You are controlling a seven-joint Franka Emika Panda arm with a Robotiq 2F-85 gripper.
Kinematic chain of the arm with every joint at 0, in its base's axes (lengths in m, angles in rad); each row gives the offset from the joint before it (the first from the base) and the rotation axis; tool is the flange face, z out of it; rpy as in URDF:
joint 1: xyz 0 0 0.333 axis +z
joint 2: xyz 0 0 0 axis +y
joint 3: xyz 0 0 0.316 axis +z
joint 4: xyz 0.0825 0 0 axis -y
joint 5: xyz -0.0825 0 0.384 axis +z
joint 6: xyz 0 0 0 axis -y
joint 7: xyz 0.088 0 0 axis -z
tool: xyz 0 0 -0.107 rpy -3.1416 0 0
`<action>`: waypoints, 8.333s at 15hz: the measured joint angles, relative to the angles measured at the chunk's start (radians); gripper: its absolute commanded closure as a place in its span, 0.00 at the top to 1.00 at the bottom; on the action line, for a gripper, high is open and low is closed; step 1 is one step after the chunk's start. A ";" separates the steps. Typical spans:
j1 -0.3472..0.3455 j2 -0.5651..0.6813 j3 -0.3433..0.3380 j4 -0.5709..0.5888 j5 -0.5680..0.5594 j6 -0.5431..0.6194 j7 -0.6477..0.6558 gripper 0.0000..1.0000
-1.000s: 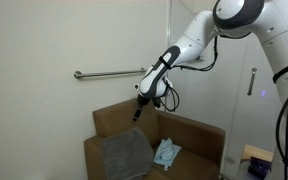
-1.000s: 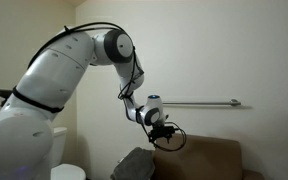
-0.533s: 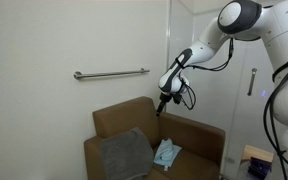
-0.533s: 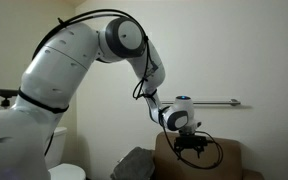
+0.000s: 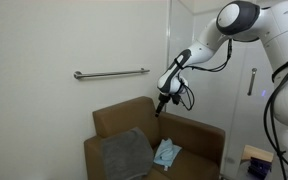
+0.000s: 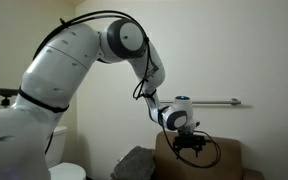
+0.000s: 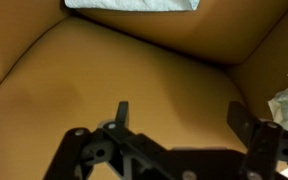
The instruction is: Put the towels on the arm rest
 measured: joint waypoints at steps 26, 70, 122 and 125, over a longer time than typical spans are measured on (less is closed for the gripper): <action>0.059 0.853 -0.137 1.133 0.028 -0.763 0.123 1.00; 0.206 0.991 -0.317 1.144 0.019 -0.886 0.737 0.67; 0.300 0.992 -0.322 1.065 -0.073 -0.594 0.718 0.02; 0.299 0.992 -0.322 1.065 -0.073 -0.594 0.718 0.00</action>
